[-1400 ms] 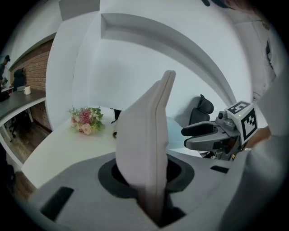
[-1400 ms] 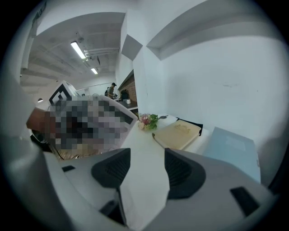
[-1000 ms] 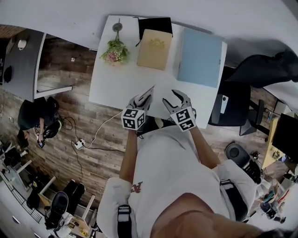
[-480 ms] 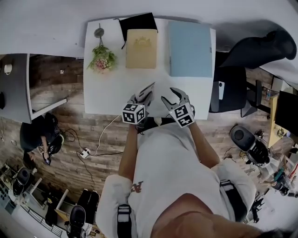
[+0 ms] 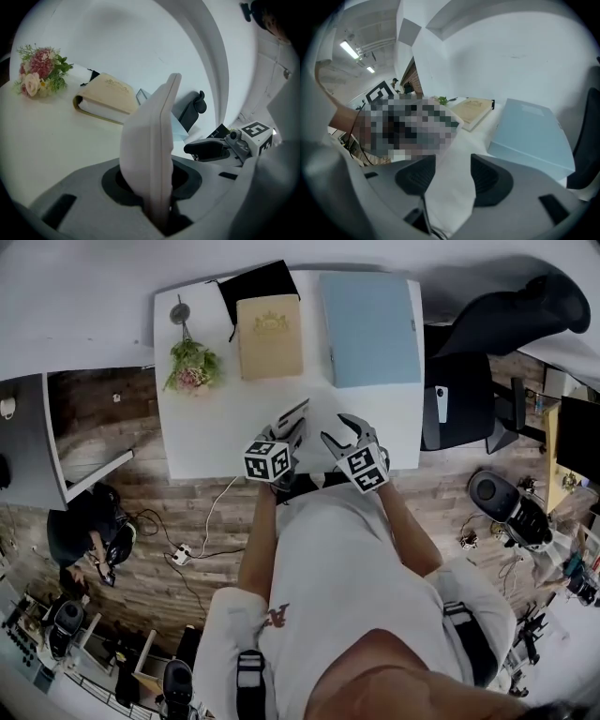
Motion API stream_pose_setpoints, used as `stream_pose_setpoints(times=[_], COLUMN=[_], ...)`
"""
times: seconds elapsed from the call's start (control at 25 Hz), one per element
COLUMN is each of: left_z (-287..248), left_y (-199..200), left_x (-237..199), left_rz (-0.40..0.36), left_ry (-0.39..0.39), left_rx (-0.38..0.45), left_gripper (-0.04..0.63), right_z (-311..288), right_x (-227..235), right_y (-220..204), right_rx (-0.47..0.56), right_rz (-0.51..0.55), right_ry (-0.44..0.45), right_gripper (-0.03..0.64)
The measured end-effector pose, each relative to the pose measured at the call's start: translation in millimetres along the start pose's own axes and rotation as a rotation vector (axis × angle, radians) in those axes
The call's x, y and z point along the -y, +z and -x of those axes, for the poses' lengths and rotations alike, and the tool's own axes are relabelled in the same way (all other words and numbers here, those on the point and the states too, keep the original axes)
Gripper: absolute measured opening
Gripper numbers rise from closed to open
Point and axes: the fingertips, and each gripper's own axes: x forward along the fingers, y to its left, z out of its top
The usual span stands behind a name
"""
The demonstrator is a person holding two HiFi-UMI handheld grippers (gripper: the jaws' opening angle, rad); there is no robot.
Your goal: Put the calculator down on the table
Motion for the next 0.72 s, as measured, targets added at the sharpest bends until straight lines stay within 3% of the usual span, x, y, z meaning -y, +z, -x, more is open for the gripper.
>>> stream_pose_setpoints(times=[0.44, 0.72], left_z=[-14, -20], left_y=[-7, -8], left_x=[0, -7], left_rz=[0.001, 0.019], left_ry=[-0.034, -0.003], left_rx=[-0.065, -0.114], left_gripper=[0.118, 0.133], right_z=[-4, -4], right_x=[-4, -6], right_y=[-1, -2], right_rx=[-0.015, -0.026], right_rz=[-0.031, -0.047], right_ry=[-0.017, -0.027], right_gripper=[0.239, 0.239])
